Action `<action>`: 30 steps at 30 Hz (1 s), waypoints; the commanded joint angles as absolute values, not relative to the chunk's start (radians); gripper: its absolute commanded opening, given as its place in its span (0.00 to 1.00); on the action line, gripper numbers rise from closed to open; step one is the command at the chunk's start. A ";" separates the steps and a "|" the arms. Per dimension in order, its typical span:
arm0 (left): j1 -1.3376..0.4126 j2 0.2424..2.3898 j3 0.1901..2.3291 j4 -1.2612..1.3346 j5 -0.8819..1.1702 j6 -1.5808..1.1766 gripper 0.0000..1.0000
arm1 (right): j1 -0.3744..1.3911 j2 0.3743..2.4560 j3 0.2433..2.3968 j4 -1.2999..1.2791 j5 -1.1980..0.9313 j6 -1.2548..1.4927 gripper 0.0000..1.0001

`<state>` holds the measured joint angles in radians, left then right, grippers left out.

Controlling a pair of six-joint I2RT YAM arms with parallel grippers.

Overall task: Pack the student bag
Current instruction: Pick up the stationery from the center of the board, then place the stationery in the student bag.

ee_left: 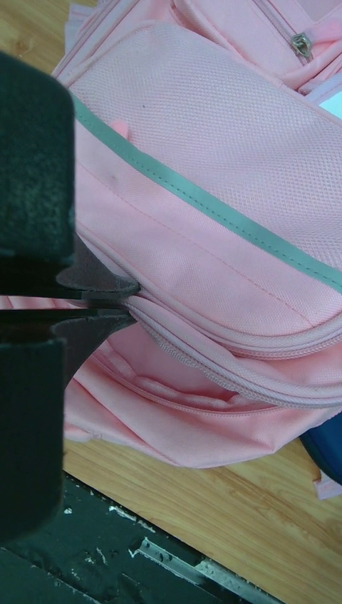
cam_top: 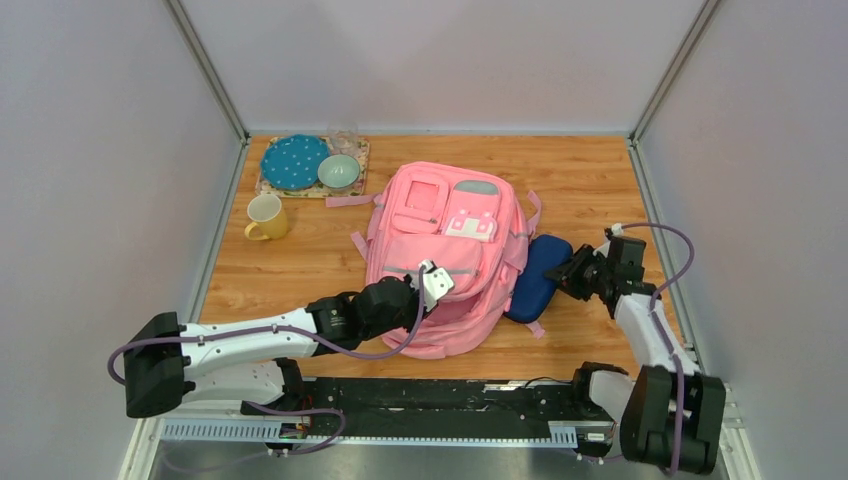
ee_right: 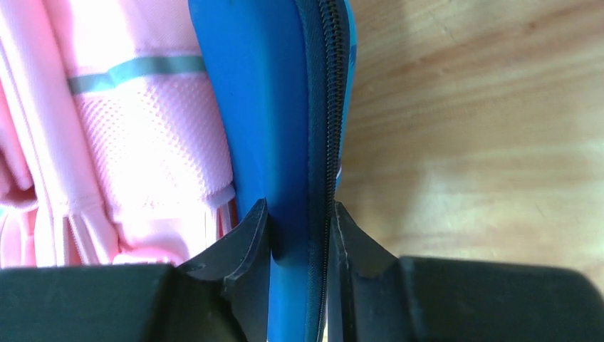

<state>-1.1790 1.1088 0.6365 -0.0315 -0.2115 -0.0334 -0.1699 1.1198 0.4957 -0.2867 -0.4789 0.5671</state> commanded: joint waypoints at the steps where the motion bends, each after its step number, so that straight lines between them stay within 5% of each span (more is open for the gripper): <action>1: -1.175 1.075 0.673 0.011 -0.186 -0.101 0.00 | -0.158 0.902 0.575 -0.533 -0.401 0.574 0.00; 8: -1.163 1.081 0.715 0.014 -0.196 -0.109 0.00 | -0.158 0.631 0.704 -0.804 -0.334 0.600 0.00; 17: -1.157 1.120 0.791 0.023 -0.202 -0.118 0.00 | -0.158 0.378 0.718 -0.969 -0.563 0.696 0.00; 30: -1.158 1.222 0.934 0.051 -0.120 -0.150 0.00 | -0.155 0.382 0.575 -0.921 -0.845 0.724 0.00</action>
